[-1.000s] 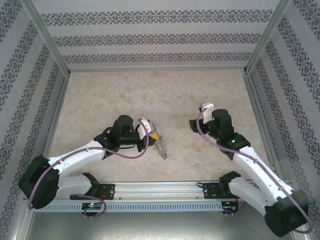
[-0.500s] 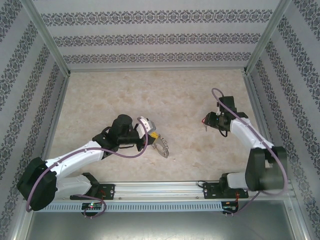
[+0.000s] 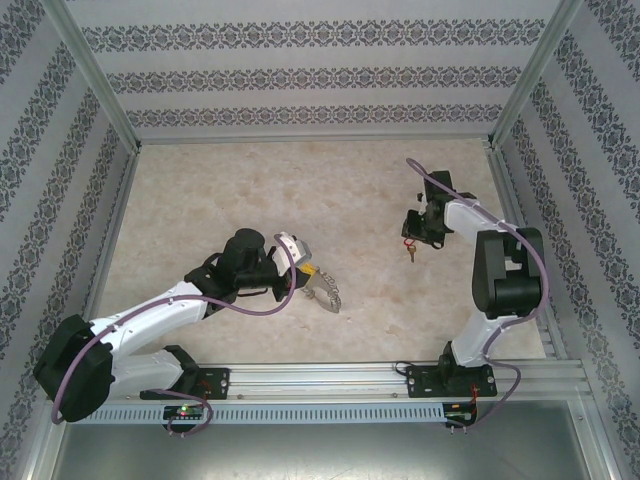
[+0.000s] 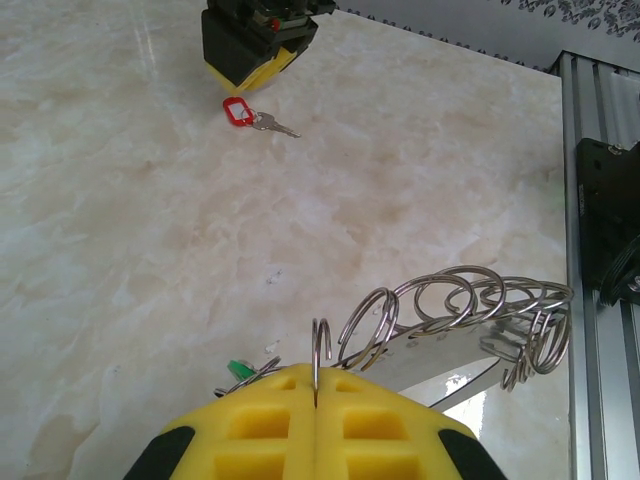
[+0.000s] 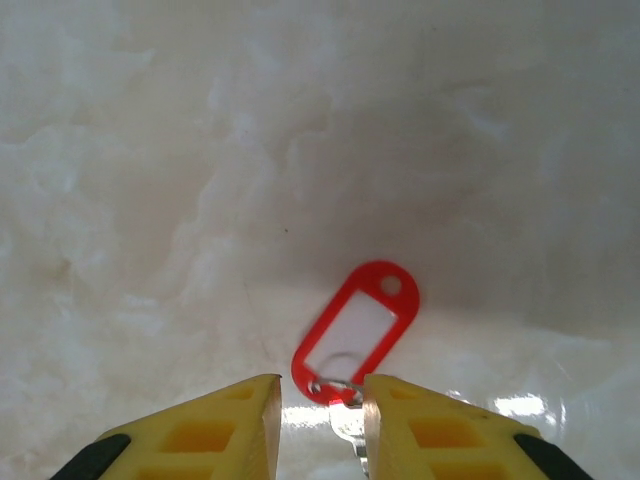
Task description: Put the keys on the keyring
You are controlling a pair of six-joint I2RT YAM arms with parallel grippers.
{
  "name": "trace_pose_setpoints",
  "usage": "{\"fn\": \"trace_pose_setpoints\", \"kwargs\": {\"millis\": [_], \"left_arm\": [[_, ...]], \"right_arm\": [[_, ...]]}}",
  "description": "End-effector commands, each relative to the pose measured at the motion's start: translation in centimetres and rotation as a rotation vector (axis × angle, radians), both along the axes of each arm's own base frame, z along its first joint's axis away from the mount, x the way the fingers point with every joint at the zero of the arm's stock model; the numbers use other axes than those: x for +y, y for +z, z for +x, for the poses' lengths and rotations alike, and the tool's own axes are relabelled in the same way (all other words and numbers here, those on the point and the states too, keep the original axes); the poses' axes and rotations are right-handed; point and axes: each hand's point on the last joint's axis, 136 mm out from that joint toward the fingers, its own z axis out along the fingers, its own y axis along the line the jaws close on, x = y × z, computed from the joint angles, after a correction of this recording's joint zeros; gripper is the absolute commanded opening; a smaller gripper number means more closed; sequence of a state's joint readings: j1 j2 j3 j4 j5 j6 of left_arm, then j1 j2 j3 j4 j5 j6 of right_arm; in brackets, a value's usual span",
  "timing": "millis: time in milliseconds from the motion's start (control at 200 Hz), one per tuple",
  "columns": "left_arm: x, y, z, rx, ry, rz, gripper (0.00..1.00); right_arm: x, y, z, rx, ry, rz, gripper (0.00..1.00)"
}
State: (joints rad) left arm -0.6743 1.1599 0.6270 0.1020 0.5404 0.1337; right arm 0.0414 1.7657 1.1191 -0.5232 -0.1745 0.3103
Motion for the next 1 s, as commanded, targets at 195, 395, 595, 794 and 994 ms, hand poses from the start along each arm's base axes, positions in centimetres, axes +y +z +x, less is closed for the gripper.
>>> {"fn": "trace_pose_setpoints", "kwargs": {"millis": [195, 395, 595, 794, 994], "left_arm": [[-0.3, 2.8, 0.6, -0.078, -0.005, -0.033, 0.00], [-0.3, 2.7, 0.5, -0.074, -0.008, -0.030, 0.00], [-0.3, 2.8, 0.5, -0.076, -0.007, -0.031, 0.00], [-0.3, 2.8, 0.4, -0.071, -0.011, -0.029, 0.00], [-0.1, 2.7, 0.2, -0.071, -0.006, -0.029, 0.00]], "right_arm": [[0.7, -1.3, -0.4, 0.062, 0.032, 0.026, 0.33], [0.8, -1.6, -1.2, 0.072, 0.034, 0.028, 0.33], [1.2, -1.3, -1.7, 0.066, 0.051, 0.018, 0.30], [0.8, -1.7, -1.7, 0.071, 0.060, -0.042, 0.23], [1.0, -1.7, -1.7, 0.070, 0.083, -0.073, 0.18]]}}
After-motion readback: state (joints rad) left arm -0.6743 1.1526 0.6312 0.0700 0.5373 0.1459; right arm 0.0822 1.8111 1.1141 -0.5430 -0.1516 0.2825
